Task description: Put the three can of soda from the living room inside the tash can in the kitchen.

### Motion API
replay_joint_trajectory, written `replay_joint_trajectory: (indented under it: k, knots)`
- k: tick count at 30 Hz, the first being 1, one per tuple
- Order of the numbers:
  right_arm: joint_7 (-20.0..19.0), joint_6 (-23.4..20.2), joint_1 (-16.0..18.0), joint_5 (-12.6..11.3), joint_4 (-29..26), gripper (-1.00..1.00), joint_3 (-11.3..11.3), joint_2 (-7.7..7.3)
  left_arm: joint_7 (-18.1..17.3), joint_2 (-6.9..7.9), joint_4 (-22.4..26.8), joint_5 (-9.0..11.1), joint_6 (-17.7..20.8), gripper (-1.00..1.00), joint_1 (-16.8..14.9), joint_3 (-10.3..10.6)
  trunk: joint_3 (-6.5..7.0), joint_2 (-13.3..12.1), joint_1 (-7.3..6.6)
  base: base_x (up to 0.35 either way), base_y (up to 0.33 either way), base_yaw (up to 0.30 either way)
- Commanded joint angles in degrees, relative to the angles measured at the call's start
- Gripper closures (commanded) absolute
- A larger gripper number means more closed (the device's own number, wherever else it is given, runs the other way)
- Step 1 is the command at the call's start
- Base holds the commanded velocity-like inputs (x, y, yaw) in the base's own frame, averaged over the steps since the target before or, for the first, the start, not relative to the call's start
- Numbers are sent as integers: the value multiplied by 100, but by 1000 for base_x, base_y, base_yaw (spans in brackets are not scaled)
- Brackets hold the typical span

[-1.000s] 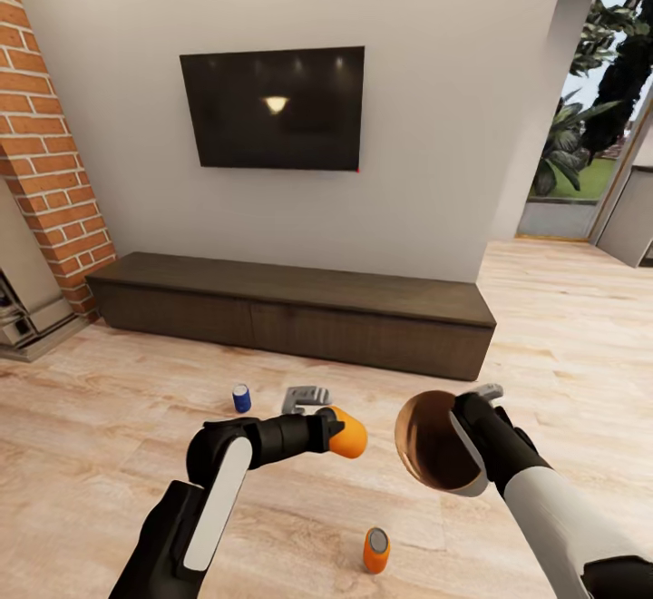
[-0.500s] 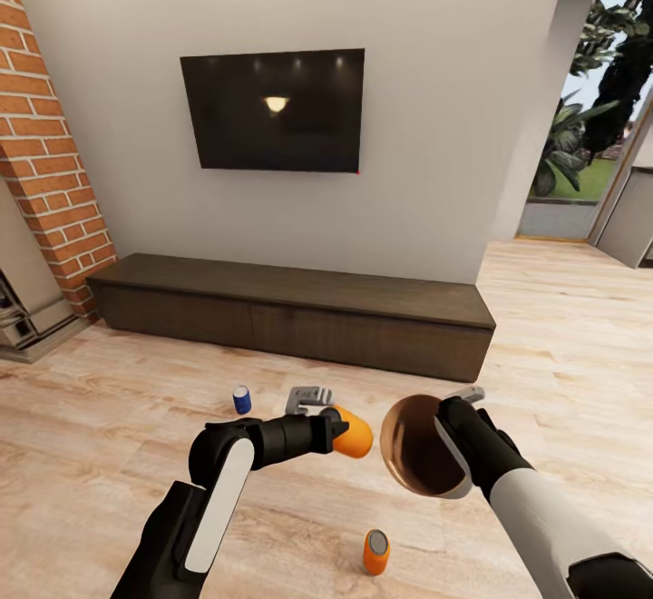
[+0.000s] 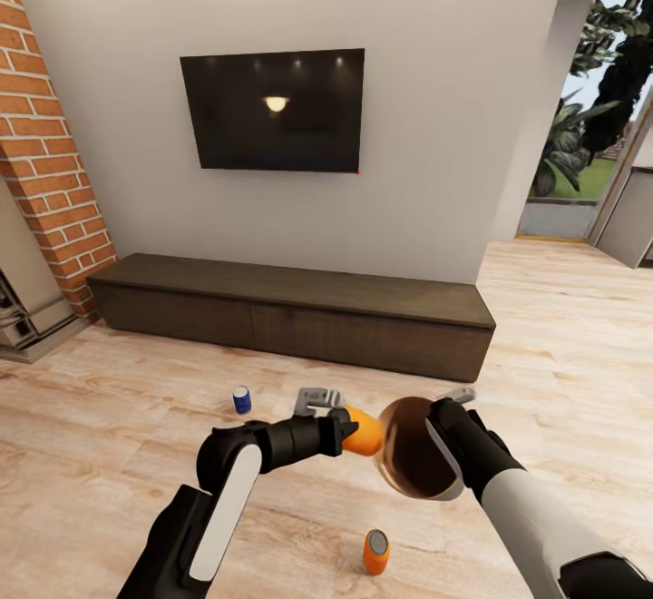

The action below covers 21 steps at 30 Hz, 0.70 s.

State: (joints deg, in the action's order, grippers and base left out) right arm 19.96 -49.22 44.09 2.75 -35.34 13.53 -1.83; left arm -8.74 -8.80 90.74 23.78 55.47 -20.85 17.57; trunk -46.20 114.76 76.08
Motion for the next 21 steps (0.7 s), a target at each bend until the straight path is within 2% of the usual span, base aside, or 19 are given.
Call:
replay_joint_trajectory:
  k: [1, 5, 13, 21]
  knots:
    - [-9, -18, 3, 116, 12, 100, 30, 9, -4, 1, -7, -2, -63, 100, 3, 50, 1, 0, 0, 0, 0, 0]
    - [-9, -18, 3, 116, 26, 100, 64, 18, -5, -1, -19, 14, -159, 100, 8, 125, 1, 0, 0, 0, 0, 0]
    - [-9, -18, 3, 114, 35, 100, 87, 66, 4, 4, -46, 220, -333, 100, 11, 363, 1, 0, 0, 0, 0, 0]
    - [-9, -18, 3, 120, 10, 100, 96, 149, 12, 3, -201, 223, -628, 100, 11, 457, 1, 0, 0, 0, 0, 0]
